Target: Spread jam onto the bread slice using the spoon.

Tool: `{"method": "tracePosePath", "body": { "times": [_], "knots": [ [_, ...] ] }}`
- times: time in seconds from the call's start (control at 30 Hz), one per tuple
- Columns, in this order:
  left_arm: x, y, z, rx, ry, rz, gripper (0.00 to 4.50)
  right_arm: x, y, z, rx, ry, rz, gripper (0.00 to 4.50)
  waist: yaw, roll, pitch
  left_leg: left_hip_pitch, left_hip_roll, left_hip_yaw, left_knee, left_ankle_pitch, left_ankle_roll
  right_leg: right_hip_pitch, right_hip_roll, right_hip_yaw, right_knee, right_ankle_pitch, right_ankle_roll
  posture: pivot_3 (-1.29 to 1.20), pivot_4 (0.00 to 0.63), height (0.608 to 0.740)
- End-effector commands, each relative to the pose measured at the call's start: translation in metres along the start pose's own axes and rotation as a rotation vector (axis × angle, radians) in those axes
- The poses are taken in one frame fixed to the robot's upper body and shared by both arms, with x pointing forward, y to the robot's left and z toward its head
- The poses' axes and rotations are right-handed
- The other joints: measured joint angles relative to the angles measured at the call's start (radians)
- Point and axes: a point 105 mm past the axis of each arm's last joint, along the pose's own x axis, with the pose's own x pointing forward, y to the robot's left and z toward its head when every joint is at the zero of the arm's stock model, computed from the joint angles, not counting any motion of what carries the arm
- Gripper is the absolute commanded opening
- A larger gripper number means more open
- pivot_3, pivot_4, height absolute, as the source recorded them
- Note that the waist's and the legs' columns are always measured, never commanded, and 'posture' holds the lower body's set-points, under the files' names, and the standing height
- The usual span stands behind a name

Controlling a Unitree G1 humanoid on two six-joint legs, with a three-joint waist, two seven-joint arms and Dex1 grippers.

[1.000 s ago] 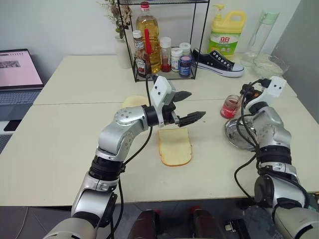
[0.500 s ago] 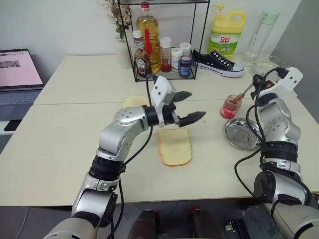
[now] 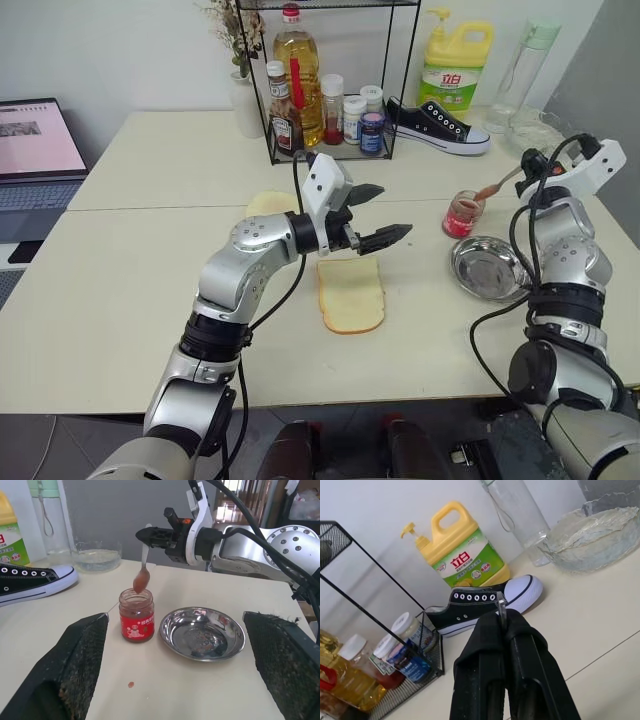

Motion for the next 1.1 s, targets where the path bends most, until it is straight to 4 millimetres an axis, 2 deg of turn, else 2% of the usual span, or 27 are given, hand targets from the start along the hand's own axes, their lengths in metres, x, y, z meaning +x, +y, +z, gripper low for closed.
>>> {"method": "tracePosePath", "body": {
  "times": [0.03,0.2,0.3,0.37,0.43,0.57,0.73,0.77,0.87,1.1],
  "knots": [
    [-0.001,-0.001,0.015,0.053,-0.038,-0.017,4.50,0.001,0.021,0.026,0.081,-0.076,0.053,0.03,0.000,0.000,0.000,0.000,0.000,0.000,0.000,0.000,0.000,0.000,0.000,0.000,0.000,0.000,0.000,0.00,0.150,0.740],
    [-0.018,0.004,0.009,0.099,0.029,-0.058,4.50,-0.006,0.044,0.037,0.216,-0.078,0.094,0.03,-0.002,0.001,0.000,0.000,0.000,0.000,0.000,0.000,0.000,-0.001,0.000,0.000,0.000,0.000,0.000,0.00,0.150,0.740],
    [-0.033,0.007,0.006,0.120,0.072,-0.075,4.50,-0.018,0.065,0.042,0.225,-0.065,0.157,0.03,-0.002,0.002,0.001,0.000,0.001,0.000,-0.001,0.000,0.000,-0.001,0.000,0.000,0.000,0.000,0.000,0.00,0.150,0.740],
    [-0.048,0.002,-0.003,0.114,0.112,-0.093,4.50,-0.032,0.089,0.039,0.182,-0.029,0.242,0.03,-0.002,0.002,0.001,0.000,0.001,0.000,-0.001,0.000,0.000,-0.001,0.000,0.000,0.000,0.000,0.000,0.00,0.150,0.740],
    [-0.057,-0.004,-0.008,0.105,0.130,-0.104,4.50,-0.042,0.103,0.034,0.149,-0.003,0.291,0.03,-0.005,0.003,0.001,0.000,0.001,0.000,-0.002,0.000,0.000,-0.001,0.000,0.001,0.000,0.000,0.000,0.00,0.150,0.740],
    [-0.076,-0.016,-0.014,0.056,0.147,-0.093,4.50,-0.066,0.135,0.016,0.052,0.058,0.419,0.03,-0.002,0.003,0.001,0.000,0.001,-0.001,-0.002,0.000,0.000,-0.001,0.000,0.000,0.000,0.000,0.000,0.00,0.150,0.740],
    [-0.106,-0.025,-0.023,-0.004,0.190,-0.009,4.50,-0.100,0.173,-0.025,-0.065,0.156,0.605,0.03,-0.002,0.003,0.001,0.000,0.001,-0.002,-0.002,0.000,0.000,-0.001,0.000,0.000,0.000,0.000,0.000,0.00,0.150,0.740],
    [-0.110,-0.027,-0.024,-0.013,0.192,0.002,4.50,-0.103,0.175,-0.030,-0.073,0.168,0.621,0.03,-0.002,0.003,0.001,0.000,0.001,-0.002,-0.002,0.000,0.000,-0.001,0.000,0.000,0.000,0.000,0.000,0.00,0.150,0.740],
    [-0.129,-0.039,-0.035,-0.032,0.250,0.056,4.50,-0.123,0.185,-0.068,-0.182,0.246,0.726,0.03,-0.002,0.003,0.001,0.000,0.001,-0.002,-0.002,0.000,0.000,-0.001,0.000,0.000,0.000,0.000,0.000,0.00,0.150,0.740],
    [-0.146,-0.043,-0.045,-0.055,0.277,0.160,4.50,-0.141,0.189,-0.112,-0.328,0.296,0.876,0.03,0.005,0.003,0.001,0.001,0.001,-0.004,-0.001,0.000,0.000,0.000,0.000,-0.002,-0.001,0.000,-0.001,0.00,0.150,0.740]
  ]
}}
